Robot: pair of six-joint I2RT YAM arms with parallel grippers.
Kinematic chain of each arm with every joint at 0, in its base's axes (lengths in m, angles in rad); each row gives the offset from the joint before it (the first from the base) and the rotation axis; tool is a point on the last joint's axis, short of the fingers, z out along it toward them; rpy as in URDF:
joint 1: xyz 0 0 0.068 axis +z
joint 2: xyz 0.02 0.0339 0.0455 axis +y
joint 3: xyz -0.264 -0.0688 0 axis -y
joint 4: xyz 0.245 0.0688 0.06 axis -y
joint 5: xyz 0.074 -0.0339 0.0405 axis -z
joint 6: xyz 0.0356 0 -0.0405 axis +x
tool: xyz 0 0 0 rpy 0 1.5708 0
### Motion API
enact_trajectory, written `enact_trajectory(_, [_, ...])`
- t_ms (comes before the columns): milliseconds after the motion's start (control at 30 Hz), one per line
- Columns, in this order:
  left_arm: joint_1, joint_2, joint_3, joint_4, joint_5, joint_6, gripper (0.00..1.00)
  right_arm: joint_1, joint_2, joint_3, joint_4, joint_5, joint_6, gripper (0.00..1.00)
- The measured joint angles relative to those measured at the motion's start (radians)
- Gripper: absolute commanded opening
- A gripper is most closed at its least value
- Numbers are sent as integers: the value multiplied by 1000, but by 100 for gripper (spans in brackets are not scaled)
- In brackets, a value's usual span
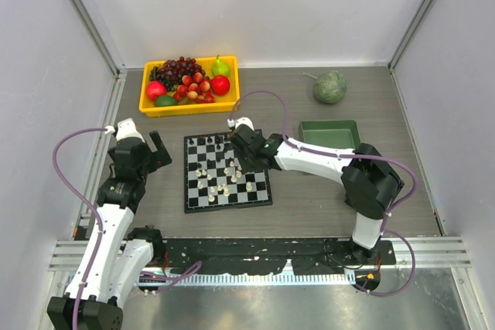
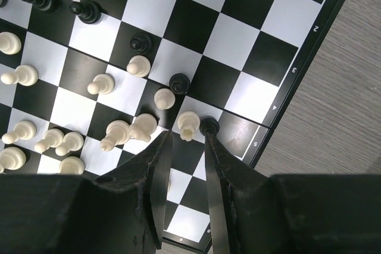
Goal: Set up the chess pieces on the board
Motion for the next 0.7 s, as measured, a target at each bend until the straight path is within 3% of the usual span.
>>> enact_trajectory(700, [1, -36, -1, 0, -32, -1, 99, -20, 35, 1, 8, -60, -5, 28])
